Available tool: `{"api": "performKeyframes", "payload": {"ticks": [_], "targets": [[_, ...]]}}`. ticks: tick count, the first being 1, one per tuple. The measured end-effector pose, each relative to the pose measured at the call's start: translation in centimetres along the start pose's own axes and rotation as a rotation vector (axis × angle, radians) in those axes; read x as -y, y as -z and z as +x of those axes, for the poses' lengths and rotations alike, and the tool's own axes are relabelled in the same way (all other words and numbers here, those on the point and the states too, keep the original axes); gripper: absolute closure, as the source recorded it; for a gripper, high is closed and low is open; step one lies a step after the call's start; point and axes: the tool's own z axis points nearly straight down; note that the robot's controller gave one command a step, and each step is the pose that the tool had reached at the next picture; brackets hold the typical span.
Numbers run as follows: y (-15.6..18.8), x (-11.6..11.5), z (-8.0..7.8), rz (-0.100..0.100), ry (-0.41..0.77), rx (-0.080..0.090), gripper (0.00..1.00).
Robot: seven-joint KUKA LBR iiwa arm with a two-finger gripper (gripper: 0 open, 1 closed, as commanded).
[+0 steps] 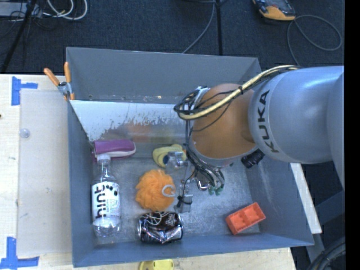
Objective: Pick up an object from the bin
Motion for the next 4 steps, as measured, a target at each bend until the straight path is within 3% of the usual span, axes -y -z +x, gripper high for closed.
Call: {"api": "performKeyframes", "payload": {"ticks": [1,2,3,4], "targets": [[-4.8,-1.9,-0.4,-0.002,0.255,0.001,0.00],[-8.7,-5.6,-1.3,-0.002,0.333,0.005,1.00],[-8.7,-5.6,-1.3,-0.002,0.332,0.004,1.00],[4.5,-4.9,-1.1,-0.003,0.334,0.005,1.00]]}}
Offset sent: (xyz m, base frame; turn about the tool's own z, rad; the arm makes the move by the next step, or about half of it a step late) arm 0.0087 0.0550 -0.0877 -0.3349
